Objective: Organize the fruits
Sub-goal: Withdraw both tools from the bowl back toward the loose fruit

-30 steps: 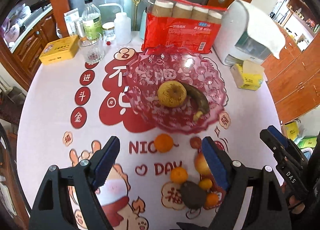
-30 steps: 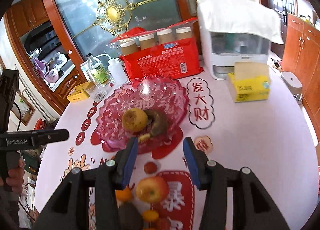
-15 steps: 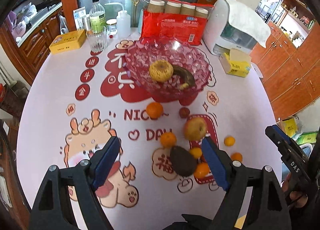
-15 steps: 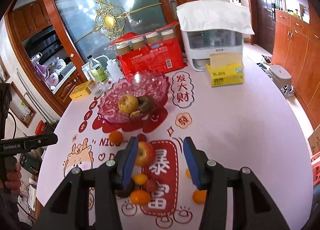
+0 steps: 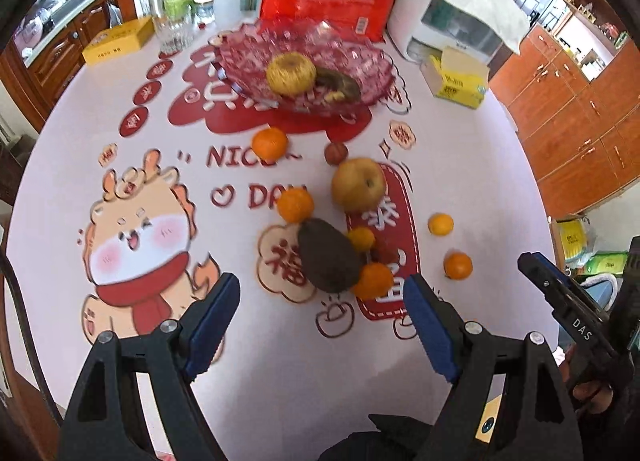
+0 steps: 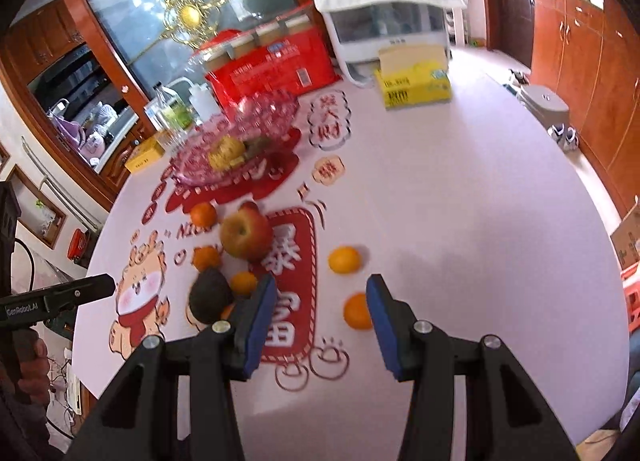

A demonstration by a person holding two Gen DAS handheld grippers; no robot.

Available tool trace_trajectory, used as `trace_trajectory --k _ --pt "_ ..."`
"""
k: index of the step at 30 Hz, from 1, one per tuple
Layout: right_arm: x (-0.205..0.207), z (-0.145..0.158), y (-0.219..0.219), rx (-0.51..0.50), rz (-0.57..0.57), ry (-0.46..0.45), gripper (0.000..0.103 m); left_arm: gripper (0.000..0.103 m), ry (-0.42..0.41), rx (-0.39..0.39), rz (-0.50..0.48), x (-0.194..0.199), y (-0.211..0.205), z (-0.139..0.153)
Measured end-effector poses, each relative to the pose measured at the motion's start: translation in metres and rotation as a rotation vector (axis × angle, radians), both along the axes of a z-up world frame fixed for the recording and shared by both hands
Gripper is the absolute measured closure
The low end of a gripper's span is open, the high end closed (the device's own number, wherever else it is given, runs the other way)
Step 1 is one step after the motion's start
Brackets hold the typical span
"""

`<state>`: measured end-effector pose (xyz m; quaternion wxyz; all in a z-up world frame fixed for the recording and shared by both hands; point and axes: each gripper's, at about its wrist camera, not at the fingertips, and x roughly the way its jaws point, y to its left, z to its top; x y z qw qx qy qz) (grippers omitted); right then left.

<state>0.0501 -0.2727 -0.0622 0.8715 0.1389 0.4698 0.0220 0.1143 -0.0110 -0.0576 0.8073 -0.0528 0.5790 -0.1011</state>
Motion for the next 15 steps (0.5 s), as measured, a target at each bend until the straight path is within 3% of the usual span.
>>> trace_trajectory --k 15 --pt "0.005 -0.064 -0.008 0.053 -0.009 0.213 0.056 0.020 0.129 0.047 -0.029 0.008 -0.045 -0.067"
